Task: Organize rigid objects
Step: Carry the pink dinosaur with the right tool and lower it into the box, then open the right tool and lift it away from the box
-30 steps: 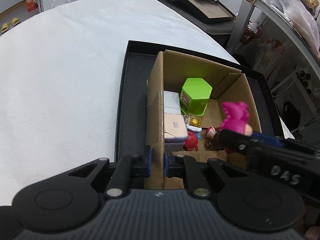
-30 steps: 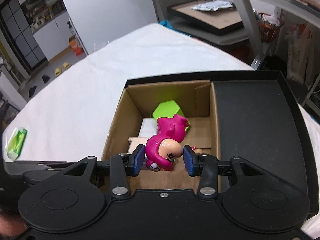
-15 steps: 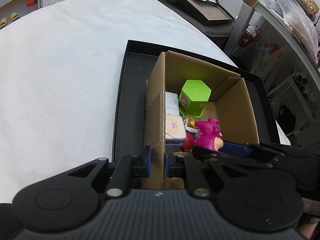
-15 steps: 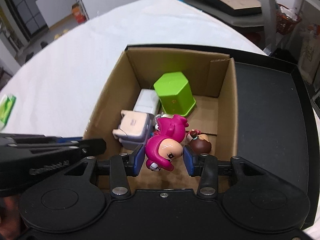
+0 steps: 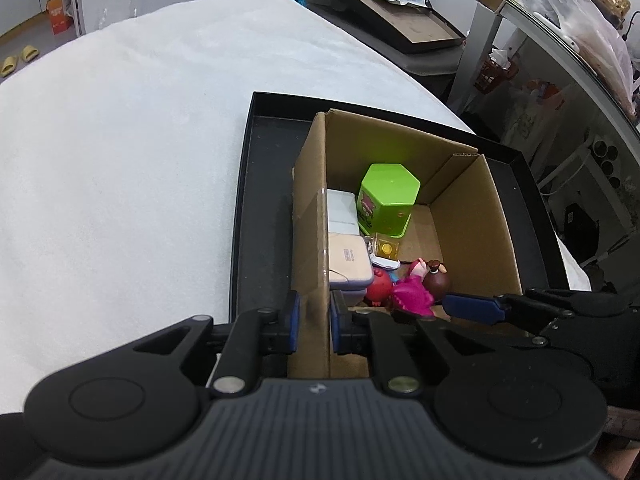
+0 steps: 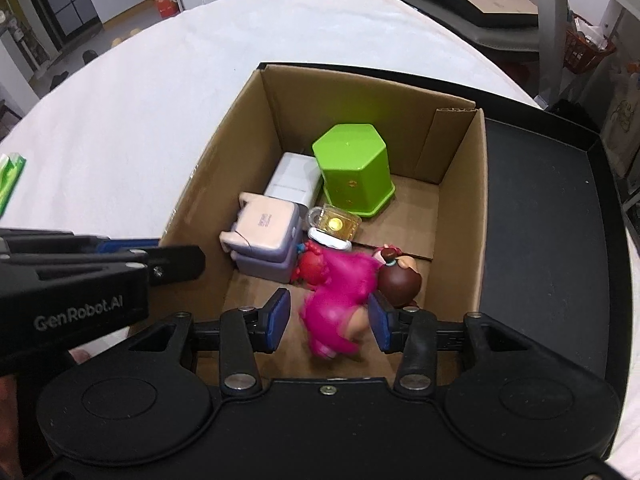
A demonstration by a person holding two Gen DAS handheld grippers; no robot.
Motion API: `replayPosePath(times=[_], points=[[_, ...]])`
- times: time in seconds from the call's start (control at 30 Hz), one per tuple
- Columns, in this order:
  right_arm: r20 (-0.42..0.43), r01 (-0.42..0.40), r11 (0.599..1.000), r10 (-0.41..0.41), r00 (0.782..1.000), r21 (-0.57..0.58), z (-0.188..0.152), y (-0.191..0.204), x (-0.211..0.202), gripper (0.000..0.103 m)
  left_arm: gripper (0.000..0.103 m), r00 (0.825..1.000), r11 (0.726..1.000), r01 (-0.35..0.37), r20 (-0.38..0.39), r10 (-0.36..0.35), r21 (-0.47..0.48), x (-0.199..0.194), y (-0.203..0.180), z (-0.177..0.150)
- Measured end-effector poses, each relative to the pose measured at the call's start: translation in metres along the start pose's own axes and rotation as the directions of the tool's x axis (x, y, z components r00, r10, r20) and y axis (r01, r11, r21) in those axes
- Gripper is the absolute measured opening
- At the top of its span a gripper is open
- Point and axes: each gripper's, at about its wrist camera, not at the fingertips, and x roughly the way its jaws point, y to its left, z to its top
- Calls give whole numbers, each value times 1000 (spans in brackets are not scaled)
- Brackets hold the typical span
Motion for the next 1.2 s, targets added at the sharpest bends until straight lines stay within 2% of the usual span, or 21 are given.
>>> replayPosePath(times=[0.2,0.37,0.77,0.87,0.93,1.03,1.07,1.1,1.2], points=[[22,-32,999,31,999,20,-2,-5,-5,43,16,1000,1000,-9,6,9,1,-3,-1,1],[74,-61,997,57,996,57,-3,-14,-22,43,16,1000,1000,-2,-14,1,-23,-10,-2,7],[175,-120,983,95,980,139,-7,-39,-61,44,16,998,998,-62,13,61,6,-38,-14,8],[189,-125,981,96,977,148,-10,-43,-68,45,18,996,996,-84,18,84,19,-47,-19,9],[198,-130,979,98,975,157,-11,-46,-73,49,20,996,996,-86,24,86,33,-54,-24,9],[221,-133,976,93,971,173,-15,-51,-84,56,29,996,996,-83,43,81,39,-67,-29,9],[231,-134,975,91,969,178,-16,-52,-88,57,36,996,996,-80,47,78,41,-71,-31,9],[240,-136,974,90,967,183,-17,-54,-92,60,43,996,996,-77,50,75,45,-75,-33,8],[270,-132,971,75,960,199,-22,-57,-105,75,49,996,996,-73,54,70,55,-86,-39,4]])
